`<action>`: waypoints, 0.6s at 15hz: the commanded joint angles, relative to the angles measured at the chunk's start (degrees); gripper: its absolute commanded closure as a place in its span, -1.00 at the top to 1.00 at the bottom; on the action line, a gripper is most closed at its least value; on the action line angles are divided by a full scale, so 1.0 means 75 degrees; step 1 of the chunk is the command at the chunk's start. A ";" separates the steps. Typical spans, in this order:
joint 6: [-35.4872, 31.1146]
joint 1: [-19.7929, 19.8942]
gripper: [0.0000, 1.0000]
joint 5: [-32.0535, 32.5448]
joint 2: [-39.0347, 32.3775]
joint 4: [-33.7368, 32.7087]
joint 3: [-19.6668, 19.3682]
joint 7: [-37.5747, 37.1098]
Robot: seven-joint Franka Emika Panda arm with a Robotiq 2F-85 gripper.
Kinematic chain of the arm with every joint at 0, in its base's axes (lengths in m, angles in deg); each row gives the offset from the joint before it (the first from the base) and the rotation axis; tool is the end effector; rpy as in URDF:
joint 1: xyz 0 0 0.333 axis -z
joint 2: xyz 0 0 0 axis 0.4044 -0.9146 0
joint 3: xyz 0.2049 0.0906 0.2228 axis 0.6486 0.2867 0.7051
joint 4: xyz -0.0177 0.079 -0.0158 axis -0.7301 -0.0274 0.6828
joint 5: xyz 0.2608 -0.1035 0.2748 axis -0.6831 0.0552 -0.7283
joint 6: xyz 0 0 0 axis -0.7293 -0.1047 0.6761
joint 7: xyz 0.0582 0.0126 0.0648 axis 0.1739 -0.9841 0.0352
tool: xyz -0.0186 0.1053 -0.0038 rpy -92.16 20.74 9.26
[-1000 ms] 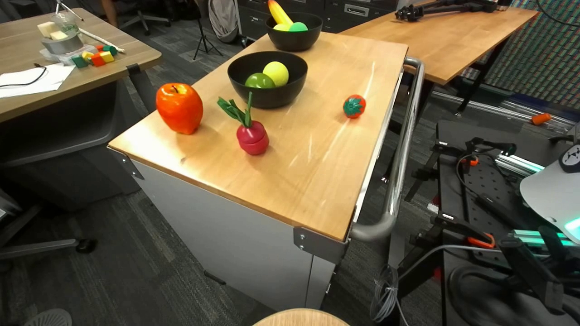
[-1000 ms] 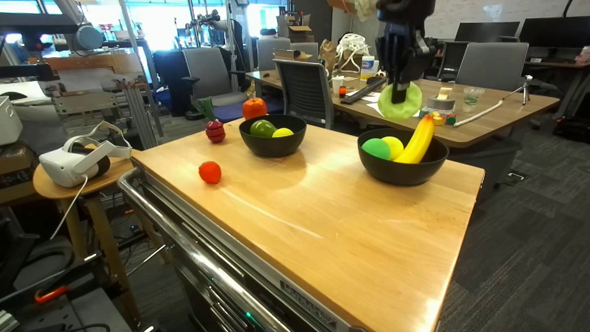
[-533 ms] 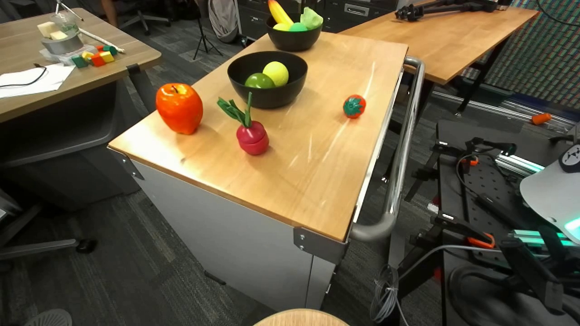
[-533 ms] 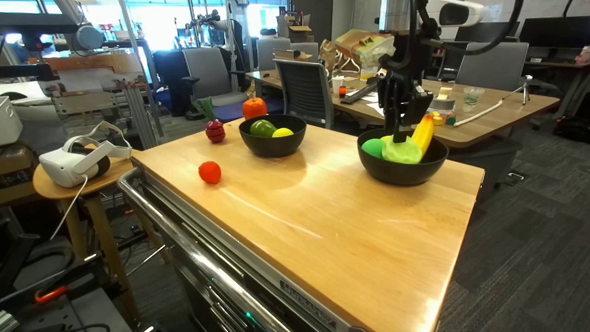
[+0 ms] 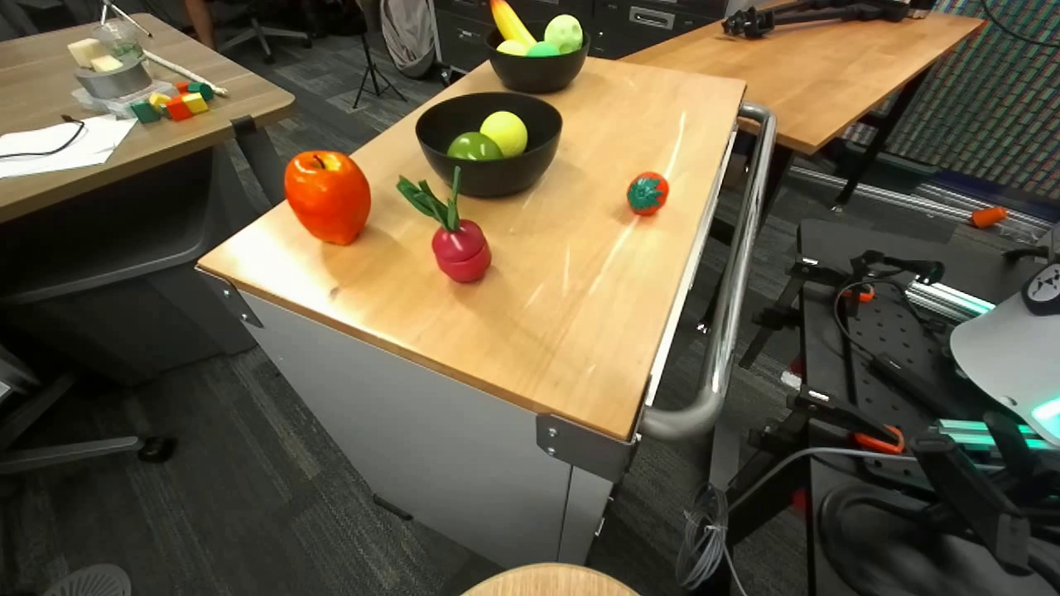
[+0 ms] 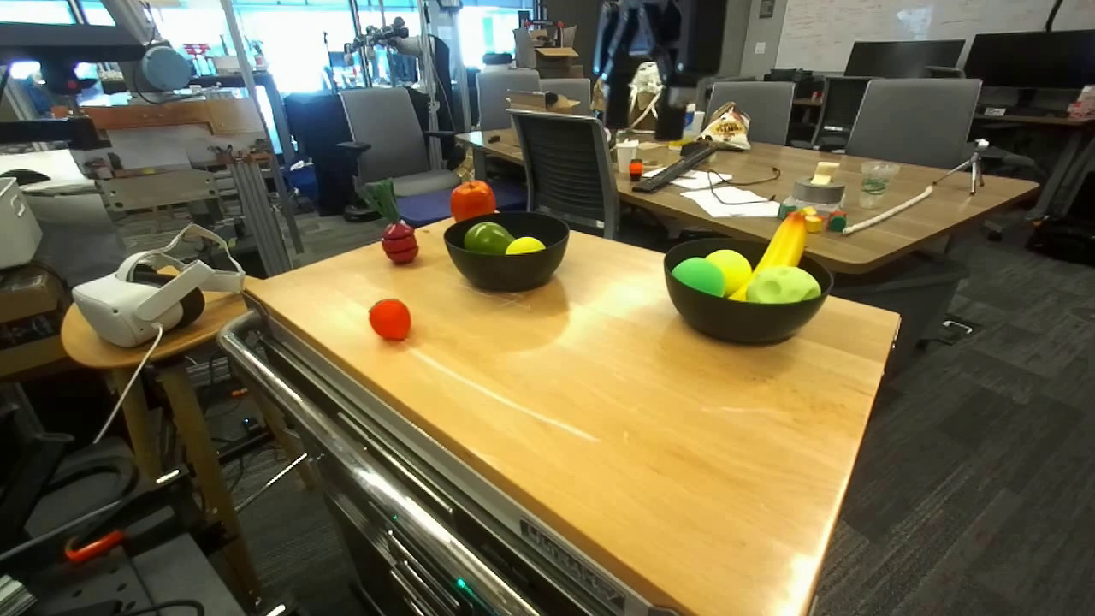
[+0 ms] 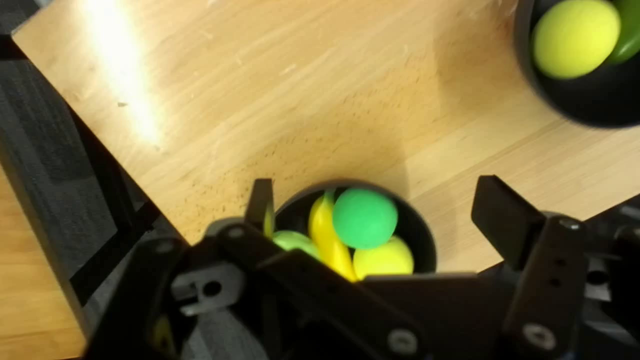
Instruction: Pick up all the fruit plush toy from the table and put them in the two black bowl
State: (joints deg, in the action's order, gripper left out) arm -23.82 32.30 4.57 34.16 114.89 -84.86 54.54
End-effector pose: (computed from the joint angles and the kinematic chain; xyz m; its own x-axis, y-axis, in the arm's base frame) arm 0.5825 -0.1926 0.4898 0.8420 -0.5371 -0.0511 -0.5350 -0.8434 0.0504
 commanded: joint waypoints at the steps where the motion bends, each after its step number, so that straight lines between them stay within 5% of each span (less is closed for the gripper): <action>1: 0.0193 0.0056 1.00 -0.0235 0.1866 0.1640 0.0184 0.1348; 2: 0.0226 0.0020 1.00 -0.0055 0.0793 0.0614 0.0162 0.0646; 6: 0.0267 0.0025 1.00 -0.0089 0.1748 0.1480 0.0167 0.1149; 9: 0.0124 -0.0196 1.00 -0.0819 0.1313 0.1329 0.0372 0.1931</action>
State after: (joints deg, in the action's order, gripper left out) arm -22.02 32.18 2.32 46.73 126.59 -83.50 64.32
